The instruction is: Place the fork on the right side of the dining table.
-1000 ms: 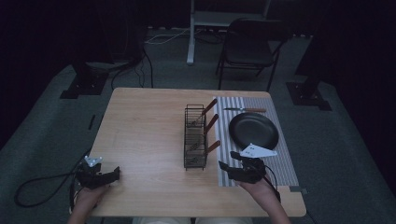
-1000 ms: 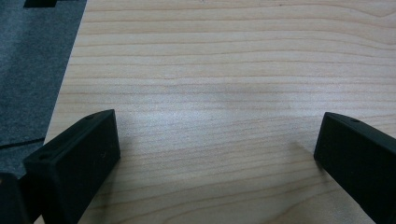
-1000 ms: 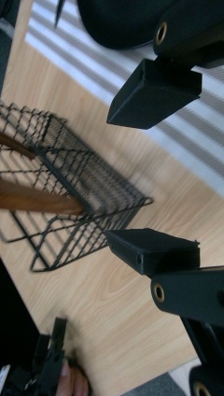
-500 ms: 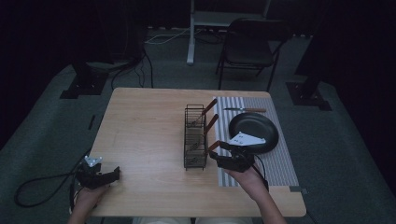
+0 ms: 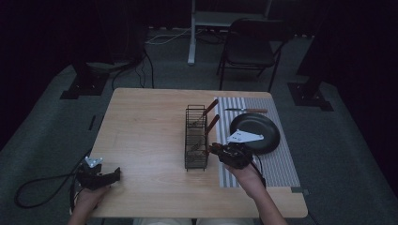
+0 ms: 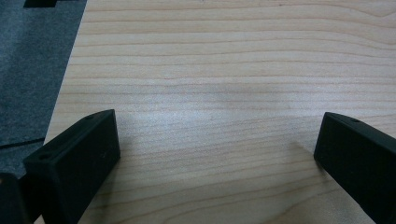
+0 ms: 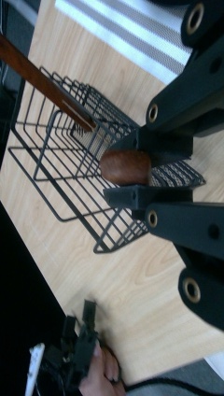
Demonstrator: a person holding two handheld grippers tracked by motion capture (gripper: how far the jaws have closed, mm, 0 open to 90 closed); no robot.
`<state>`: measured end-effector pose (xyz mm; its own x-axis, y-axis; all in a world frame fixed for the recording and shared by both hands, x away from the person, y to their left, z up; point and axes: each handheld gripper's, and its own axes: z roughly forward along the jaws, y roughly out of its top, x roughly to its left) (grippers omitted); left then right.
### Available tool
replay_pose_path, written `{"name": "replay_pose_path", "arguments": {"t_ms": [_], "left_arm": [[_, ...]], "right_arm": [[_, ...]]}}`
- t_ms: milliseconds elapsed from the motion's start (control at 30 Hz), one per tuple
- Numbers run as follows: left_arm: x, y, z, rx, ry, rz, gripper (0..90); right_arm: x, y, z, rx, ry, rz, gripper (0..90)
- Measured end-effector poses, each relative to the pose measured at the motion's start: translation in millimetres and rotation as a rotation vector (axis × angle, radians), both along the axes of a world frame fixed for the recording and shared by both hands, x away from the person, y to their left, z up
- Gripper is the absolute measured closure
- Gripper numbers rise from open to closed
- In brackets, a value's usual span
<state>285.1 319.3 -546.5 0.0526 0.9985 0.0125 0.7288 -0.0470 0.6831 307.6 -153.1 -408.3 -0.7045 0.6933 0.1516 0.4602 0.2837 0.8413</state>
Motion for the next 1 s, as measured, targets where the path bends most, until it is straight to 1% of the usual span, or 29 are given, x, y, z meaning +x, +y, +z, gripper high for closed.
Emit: {"name": "replay_pose_path", "arguments": {"t_ms": [200, 367, 567, 733, 900, 1000], "left_arm": [[0.0, -0.1, 0.0, -0.001, 0.0, 0.001, 0.6], [0.0, 0.0, 0.0, -0.001, 0.0, 0.001, 0.6], [0.0, -0.1, 0.0, -0.001, 0.0, 0.001, 0.6], [0.0, -0.1, 0.0, -0.001, 0.0, 0.001, 0.6], [0.0, -0.1, 0.0, -0.001, -0.001, 0.001, 0.6], [0.0, -0.1, -0.1, -0.001, -0.001, 0.001, 0.6]], "right_arm": [[-1.5, -0.4, 1.4, -0.014, -0.017, 0.009, 80.6], [-2.4, 1.5, 6.9, -0.039, -0.034, 0.013, 80.7], [-1.5, 2.0, 16.3, -0.035, -0.057, -0.002, 80.7], [-2.5, -0.7, 26.5, -0.019, -0.073, -0.012, 80.8], [-6.3, -6.4, 38.1, -0.025, -0.107, -0.031, 80.8], [-8.5, -11.2, 44.6, -0.005, -0.112, -0.033, 80.8]]}}
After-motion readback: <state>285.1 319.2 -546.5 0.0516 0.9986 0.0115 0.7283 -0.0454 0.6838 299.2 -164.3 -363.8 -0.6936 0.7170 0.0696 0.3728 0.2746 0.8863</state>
